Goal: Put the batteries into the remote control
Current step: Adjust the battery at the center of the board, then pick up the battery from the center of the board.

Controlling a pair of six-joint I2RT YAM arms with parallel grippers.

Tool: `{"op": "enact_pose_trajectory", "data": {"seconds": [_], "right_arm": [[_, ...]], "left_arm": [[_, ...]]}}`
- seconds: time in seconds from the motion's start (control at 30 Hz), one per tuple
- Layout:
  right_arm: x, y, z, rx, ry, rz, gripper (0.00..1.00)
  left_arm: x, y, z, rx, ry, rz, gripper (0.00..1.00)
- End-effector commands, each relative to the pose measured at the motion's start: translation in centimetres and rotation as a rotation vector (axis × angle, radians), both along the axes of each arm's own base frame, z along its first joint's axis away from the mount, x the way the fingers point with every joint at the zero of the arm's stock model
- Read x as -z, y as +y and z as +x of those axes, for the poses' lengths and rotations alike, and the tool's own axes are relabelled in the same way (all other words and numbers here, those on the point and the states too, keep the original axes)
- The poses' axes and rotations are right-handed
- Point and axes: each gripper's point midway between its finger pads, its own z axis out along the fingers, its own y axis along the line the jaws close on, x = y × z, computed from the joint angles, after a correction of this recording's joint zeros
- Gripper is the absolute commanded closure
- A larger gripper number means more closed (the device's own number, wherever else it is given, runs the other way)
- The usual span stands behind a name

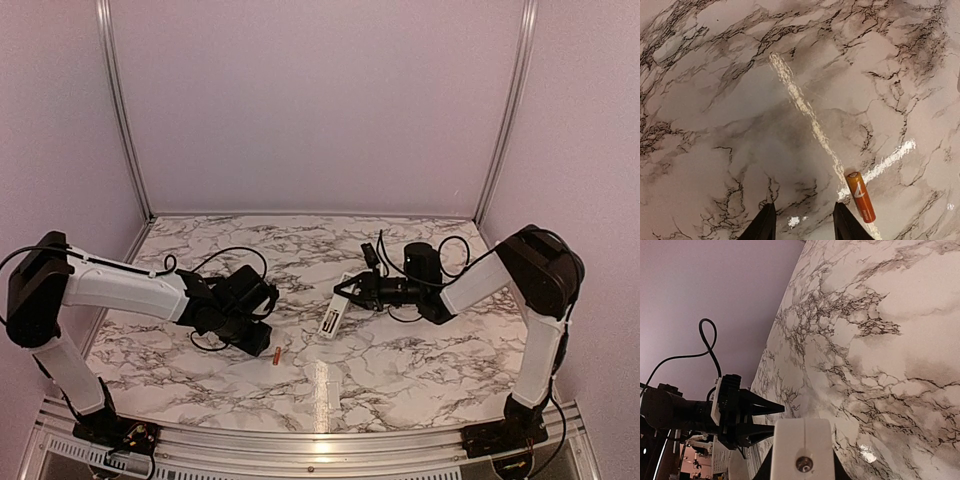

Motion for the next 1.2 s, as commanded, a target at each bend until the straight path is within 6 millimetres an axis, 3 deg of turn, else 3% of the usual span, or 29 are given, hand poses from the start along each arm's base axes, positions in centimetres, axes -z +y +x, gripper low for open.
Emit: {"op": "enact_pose_trajectory", "data": {"seconds": [0.0, 0.43, 0.77, 0.97, 1.17], "right_arm": [[-1.9, -0.4, 0.0, 0.002, -0.056, 0.030, 1.00], [-1.8, -0.6, -0.4, 0.002, -0.049, 0.037, 1.00], [-1.5, -0.6, -0.4, 0.005, -0.041, 0.033, 1.00], [-1.4, -0.7, -0.4, 0.007, -0.042, 0.031, 1.00], [-1.2, -0.7, -0.6, 0.010, -0.028, 0.044, 1.00]], "left_arm": [[-2.6, -0.2, -1.7, -0.033, 0.044, -0.145, 0.60], [-0.6, -2.5, -2.8, -0.021, 0.132, -0.197, 0.60], [1.6, -3.2, -3.3, 0.030, 0.149, -0.107, 0.62], [2.3, -3.0, -3.1, 0.056, 0.108, 0.000, 0.71], [1.6, -2.8, -3.7, 0.077, 0.094, 0.041, 0.88]]}}
